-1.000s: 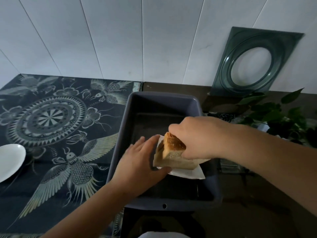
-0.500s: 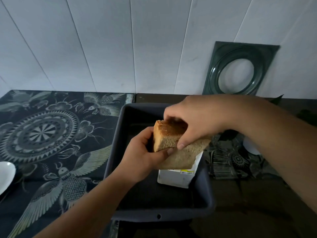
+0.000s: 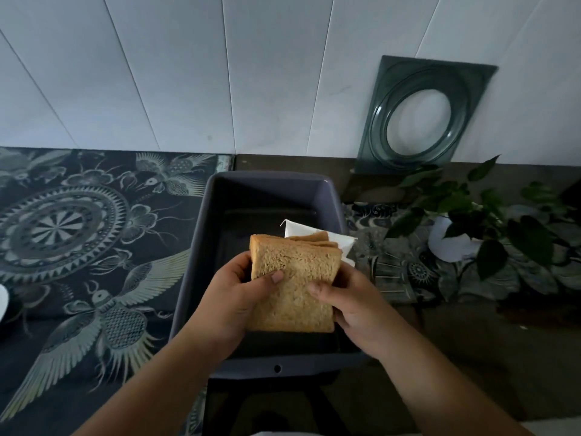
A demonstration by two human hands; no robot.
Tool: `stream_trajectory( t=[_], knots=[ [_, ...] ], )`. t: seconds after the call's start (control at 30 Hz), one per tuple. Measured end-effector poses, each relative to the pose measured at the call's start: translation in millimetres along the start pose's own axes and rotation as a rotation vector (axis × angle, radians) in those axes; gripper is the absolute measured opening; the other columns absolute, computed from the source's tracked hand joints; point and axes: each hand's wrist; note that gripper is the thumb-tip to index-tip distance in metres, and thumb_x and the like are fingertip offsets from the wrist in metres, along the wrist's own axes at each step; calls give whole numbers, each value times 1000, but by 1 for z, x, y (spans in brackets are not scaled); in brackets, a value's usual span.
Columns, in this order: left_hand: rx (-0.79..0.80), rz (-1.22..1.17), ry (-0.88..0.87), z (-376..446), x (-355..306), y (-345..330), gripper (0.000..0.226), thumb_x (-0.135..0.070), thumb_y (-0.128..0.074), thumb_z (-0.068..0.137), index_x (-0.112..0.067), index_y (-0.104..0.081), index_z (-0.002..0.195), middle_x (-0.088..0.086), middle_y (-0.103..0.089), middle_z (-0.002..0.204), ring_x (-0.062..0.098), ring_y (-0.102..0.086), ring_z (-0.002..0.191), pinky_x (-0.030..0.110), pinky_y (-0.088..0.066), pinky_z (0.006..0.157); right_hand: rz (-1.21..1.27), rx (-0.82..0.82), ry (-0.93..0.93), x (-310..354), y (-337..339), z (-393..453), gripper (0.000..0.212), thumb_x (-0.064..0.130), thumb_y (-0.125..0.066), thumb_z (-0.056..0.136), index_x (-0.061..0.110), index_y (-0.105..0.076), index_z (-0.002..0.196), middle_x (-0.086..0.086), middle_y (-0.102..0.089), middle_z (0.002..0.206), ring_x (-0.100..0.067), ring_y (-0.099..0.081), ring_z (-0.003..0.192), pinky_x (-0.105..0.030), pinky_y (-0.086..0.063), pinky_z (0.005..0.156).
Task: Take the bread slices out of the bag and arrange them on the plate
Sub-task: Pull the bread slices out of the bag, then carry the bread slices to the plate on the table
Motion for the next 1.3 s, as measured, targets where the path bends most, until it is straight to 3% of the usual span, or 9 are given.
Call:
stream_trajectory(
  t=[0.17, 0.3, 0.53, 0.67, 0.8, 0.97, 1.17, 1.3],
  knots=[
    [-65, -103, 191, -9, 16, -3, 55, -23, -82, 71, -7, -63, 120, 18, -73, 114, 37, -70, 103, 43, -60, 74, -49, -115, -93, -13, 1, -11, 58, 27, -85, 66, 15, -64, 119, -12, -73, 114, -29, -70, 105, -48, -56, 90],
    [-97, -175, 297, -15, 28, -7, 50, -25, -77, 76, -2, -65, 118, 20, -72, 116, 37, -69, 105, 45, -60, 73, -49, -142, -197, -18, 12, -18, 48, 25, -80, 74, 14, -64, 118, -9, -75, 111, -27, -71, 103, -51, -55, 90],
    [-224, -159, 235, -39, 42, -16, 34, -25, -73, 71, -8, -76, 101, 19, -74, 110, 35, -71, 99, 42, -60, 71, -52, -22, -268, -15, 31, -18, 55, 30, -84, 69, 12, -64, 118, -11, -75, 111, -28, -71, 104, -48, -54, 90],
    [-389, -190, 168, -74, 49, -13, 30, -26, -76, 76, -13, -76, 103, 17, -74, 111, 35, -70, 104, 44, -58, 79, -133, 139, -309, -17, 16, -8, 55, 33, -81, 66, 17, -66, 115, -8, -76, 108, -26, -72, 99, -46, -55, 85],
    [-670, -302, 69, -129, 71, -6, 39, -24, -80, 70, -6, -73, 105, 14, -76, 99, 27, -73, 87, 40, -58, 69, -285, 385, -368, -29, -28, 2, 39, 24, -77, 77, 18, -66, 114, -6, -78, 101, -24, -75, 92, -39, -60, 77],
    [-1023, -483, -114, -214, 105, -9, 36, -18, -71, 71, -2, -68, 103, 8, -74, 79, 15, -70, 63, 30, -55, 51, -452, 726, -472, -62, -109, -8, 29, 16, -75, 84, 17, -66, 112, -8, -78, 101, -25, -74, 93, -48, -59, 83],
    [-1356, -603, -213, -328, 147, -23, 42, -16, -71, 73, -1, -65, 111, 16, -74, 99, 26, -71, 84, 40, -60, 68, -635, 1061, -570, -117, -200, -78, 28, 14, -74, 85, 14, -65, 112, -8, -76, 105, -21, -74, 92, -38, -61, 77],
    [-1481, -631, -247, -384, 170, -24, 43, -20, -76, 71, -5, -67, 110, 11, -77, 96, 25, -73, 84, 37, -59, 62, -756, 1212, -594, -140, -243, -120, 24, 16, -72, 87, 16, -65, 110, -4, -76, 102, -11, -74, 82, -24, -58, 60]
  ],
)
Point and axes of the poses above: each hand's wrist, its own z-axis towards the middle knuckle, its own y-axis out of the back of the hand, x = y × z
